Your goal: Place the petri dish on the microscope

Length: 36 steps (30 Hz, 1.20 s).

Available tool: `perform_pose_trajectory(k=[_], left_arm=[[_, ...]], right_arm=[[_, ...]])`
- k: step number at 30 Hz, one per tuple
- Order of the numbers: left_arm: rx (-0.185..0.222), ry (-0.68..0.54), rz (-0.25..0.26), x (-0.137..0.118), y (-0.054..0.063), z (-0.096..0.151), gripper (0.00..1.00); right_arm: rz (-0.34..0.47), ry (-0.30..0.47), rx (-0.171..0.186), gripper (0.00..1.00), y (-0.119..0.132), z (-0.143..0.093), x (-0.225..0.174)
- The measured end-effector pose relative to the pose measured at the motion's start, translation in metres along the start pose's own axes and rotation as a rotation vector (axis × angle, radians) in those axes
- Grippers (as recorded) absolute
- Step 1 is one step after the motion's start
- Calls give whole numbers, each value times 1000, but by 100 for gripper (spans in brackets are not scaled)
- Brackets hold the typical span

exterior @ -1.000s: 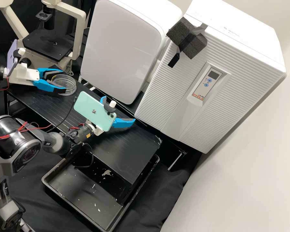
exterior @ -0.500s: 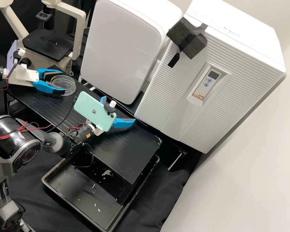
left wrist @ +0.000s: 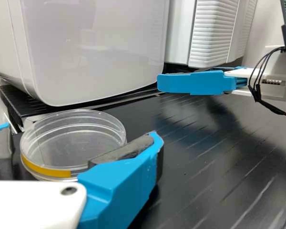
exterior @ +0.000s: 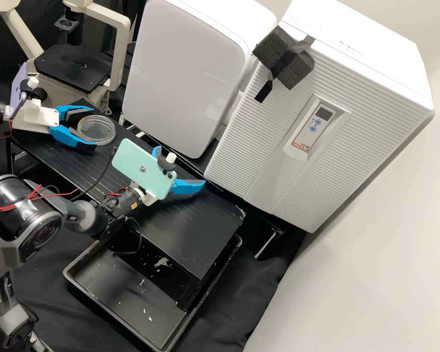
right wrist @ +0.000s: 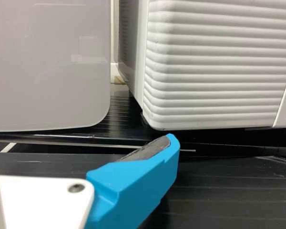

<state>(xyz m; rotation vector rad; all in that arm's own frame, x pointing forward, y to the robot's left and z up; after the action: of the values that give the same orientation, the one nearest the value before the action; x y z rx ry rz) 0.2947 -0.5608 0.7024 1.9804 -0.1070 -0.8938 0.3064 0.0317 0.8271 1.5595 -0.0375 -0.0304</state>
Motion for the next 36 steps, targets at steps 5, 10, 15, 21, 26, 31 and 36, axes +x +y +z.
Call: perform_pose_trajectory(k=[5,10,15,21,26,31,36], left_arm=[[0,0,0,0,0,0,100],[0,-2,-2,4,-1,-1,100],[-8,-5,-11,8,-4,-1,100],[-24,-4,-15,9,-6,-2,0],[-24,-8,-9,9,-5,-1,0],[-24,-8,-9,9,-5,-1,0],[-24,-8,-9,9,-5,-1,0]], right_arm=[[0,0,0,100,0,0,0],[0,0,0,100,0,0,0],[0,0,0,100,0,0,0],[0,0,0,100,0,0,0],[0,0,0,100,0,0,0],[0,0,0,100,0,0,0],[0,0,0,100,0,0,0]])
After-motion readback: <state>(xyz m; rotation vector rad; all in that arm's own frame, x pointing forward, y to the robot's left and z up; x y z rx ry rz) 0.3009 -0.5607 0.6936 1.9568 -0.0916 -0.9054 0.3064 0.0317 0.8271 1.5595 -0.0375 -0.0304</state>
